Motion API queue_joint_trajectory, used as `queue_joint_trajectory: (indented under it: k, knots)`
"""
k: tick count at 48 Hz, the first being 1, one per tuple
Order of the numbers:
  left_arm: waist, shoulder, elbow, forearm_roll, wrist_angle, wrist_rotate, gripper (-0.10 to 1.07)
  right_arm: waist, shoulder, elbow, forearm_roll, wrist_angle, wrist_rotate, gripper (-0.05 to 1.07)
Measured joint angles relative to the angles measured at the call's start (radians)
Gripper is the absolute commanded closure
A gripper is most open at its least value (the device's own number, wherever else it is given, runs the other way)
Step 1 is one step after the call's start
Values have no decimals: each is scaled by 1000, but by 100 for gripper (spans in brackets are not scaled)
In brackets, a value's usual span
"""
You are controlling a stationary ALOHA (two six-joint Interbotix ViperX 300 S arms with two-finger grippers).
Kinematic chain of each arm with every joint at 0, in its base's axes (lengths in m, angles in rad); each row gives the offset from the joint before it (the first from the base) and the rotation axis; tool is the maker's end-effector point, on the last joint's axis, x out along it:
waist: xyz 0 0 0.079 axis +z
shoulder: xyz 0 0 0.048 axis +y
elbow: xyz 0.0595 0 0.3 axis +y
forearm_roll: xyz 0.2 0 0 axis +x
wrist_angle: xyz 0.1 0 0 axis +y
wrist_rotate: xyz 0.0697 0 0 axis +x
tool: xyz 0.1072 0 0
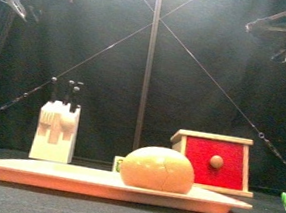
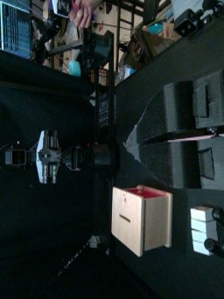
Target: Grab egg
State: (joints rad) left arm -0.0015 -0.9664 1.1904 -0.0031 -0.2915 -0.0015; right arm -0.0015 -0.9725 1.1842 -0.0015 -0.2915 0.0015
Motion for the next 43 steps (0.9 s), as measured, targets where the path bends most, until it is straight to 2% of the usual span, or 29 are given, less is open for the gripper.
queue_joint_trajectory:
  k: [5, 14, 20, 27, 34, 43]
  knots:
    - [-5, 11, 0, 0, -28, -2, 103, 0, 15, 2, -14, -2, -3, 103]
    - [-18, 23, 0, 0, -60, -2, 101, -9, 71, 0, -84, -20, 6, 102]
    - [-55, 48, 0, -5, -61, -3, 100, -11, 115, 2, -91, -69, 17, 102]
    - [-129, 112, -9, -35, -61, -5, 100, -9, 181, 2, -66, -137, 31, 102]
    - [-196, 195, -38, -74, -63, -5, 100, 18, 261, 2, -6, -146, 61, 102]
    - [-252, 314, -92, -117, -48, -3, 100, 75, 348, -8, 26, -146, 109, 102]
